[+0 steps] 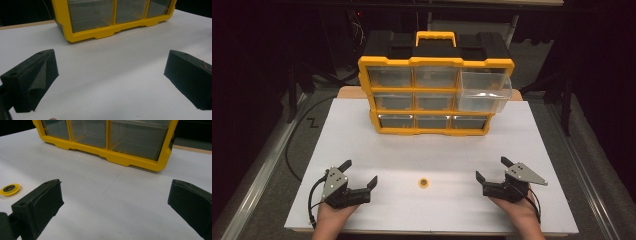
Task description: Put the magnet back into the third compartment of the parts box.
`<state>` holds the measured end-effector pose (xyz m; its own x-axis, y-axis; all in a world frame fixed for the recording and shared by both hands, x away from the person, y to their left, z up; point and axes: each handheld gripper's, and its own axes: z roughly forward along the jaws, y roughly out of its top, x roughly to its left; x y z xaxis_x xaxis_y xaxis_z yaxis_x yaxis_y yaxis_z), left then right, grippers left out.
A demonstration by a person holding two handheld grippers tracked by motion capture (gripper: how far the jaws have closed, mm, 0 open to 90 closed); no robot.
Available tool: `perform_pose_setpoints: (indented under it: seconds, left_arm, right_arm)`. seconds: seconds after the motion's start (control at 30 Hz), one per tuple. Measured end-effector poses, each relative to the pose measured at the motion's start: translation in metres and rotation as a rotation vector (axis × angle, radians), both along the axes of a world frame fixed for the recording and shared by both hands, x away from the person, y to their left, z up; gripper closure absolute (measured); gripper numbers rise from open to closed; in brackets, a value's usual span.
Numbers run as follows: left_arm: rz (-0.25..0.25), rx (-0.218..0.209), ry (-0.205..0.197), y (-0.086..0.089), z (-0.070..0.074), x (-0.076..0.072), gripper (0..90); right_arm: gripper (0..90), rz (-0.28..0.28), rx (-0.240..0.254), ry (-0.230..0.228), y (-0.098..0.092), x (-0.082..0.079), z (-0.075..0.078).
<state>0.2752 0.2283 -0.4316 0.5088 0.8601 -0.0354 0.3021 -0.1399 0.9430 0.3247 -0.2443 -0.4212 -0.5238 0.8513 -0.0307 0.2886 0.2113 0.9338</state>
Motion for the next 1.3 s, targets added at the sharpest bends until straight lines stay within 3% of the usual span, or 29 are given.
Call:
perform_pose_setpoints:
  seconds: [0.43,0.8,1.3]
  left_arm:
    - [-0.014,-0.001,-0.03,-0.002,-0.001,0.001,0.2]
    - [-0.014,-0.019,-0.015,0.0,0.0,0.004,0.3]
    - [-0.017,-0.007,-0.022,0.0,0.003,0.002,1.8]
  right_arm:
    - [0.9,0.025,0.0,0.023,0.015,0.014,0.001]
    - [0.9,0.082,0.017,0.064,0.037,0.027,0.002]
    - [0.9,0.169,-0.018,0.071,0.072,0.037,0.005]
